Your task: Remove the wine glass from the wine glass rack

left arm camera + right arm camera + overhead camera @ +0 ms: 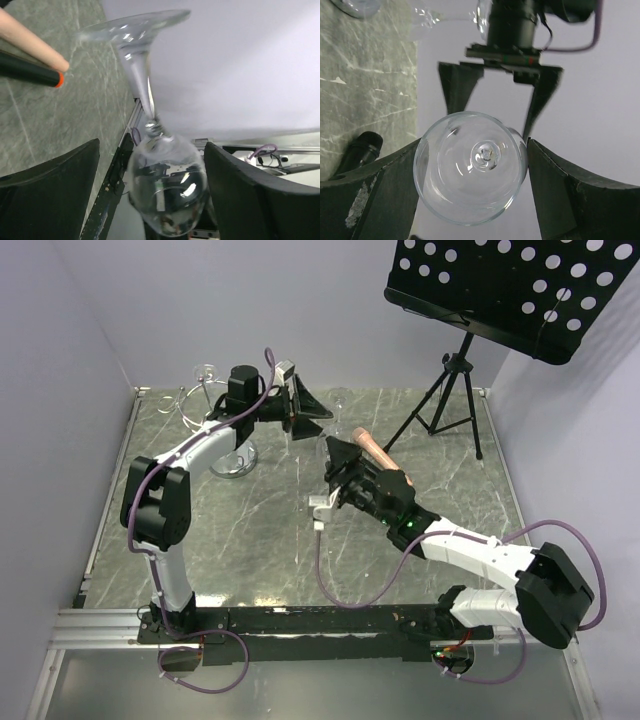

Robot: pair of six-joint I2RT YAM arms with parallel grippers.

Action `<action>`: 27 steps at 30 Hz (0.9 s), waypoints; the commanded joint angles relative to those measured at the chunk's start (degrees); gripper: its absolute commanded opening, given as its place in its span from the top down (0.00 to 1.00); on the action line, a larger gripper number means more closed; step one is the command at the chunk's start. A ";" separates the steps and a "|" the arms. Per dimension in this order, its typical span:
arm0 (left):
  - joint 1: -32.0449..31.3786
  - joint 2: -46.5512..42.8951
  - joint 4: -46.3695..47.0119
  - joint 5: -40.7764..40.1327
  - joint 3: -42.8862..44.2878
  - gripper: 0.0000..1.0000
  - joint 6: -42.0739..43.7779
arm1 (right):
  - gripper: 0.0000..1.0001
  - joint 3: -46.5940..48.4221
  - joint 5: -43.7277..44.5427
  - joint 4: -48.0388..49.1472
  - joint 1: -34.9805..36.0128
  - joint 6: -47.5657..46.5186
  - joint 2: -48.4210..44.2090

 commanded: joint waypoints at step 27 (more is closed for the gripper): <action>1.77 -9.08 -15.50 -13.51 9.43 0.09 22.90 | 0.48 28.08 -0.99 -45.01 -12.18 66.06 -2.79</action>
